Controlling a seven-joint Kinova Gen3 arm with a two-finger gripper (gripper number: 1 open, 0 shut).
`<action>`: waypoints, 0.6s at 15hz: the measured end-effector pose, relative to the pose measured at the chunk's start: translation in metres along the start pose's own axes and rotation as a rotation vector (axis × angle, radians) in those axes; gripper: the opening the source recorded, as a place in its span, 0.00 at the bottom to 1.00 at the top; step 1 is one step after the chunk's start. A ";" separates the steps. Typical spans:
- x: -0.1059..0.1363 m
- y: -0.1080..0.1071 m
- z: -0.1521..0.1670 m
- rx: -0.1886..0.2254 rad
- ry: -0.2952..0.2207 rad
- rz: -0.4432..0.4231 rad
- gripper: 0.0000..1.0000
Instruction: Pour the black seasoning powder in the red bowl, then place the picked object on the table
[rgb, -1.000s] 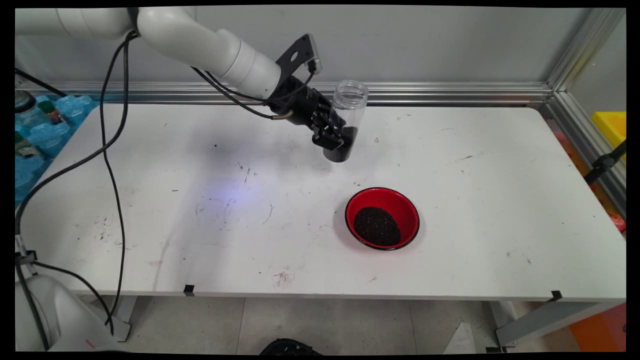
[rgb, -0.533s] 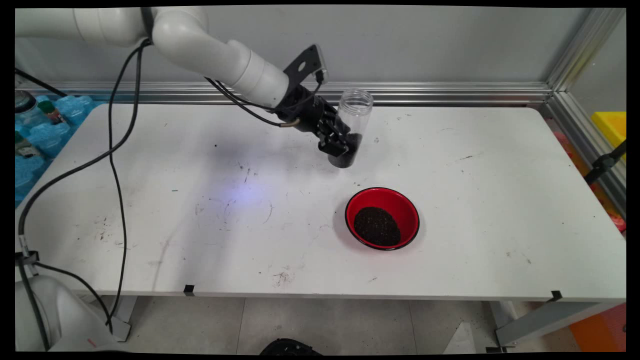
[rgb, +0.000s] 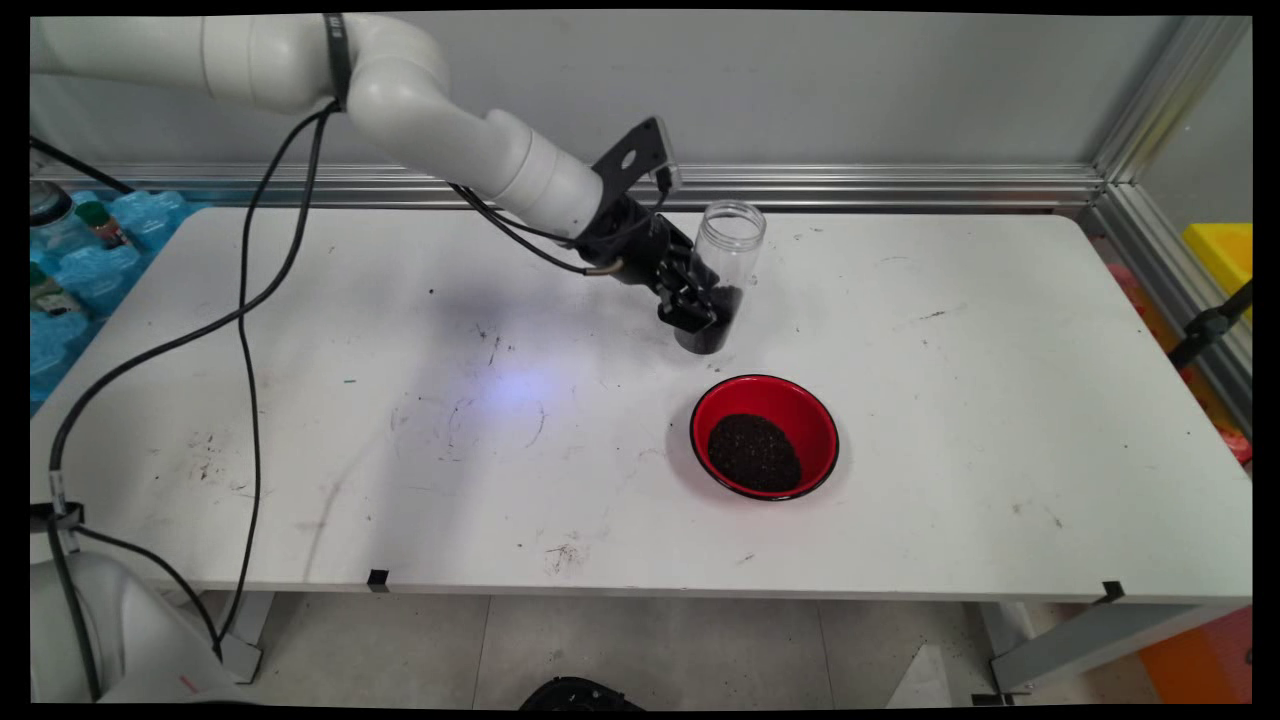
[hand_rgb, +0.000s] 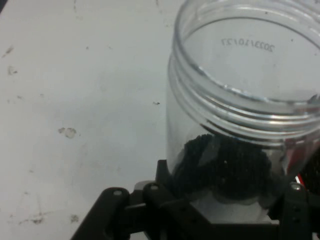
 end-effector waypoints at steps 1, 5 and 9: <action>0.000 0.001 0.004 -0.002 0.000 -0.001 0.00; -0.001 0.003 0.019 -0.009 0.002 -0.008 0.00; -0.002 0.005 0.031 -0.009 0.006 -0.022 0.00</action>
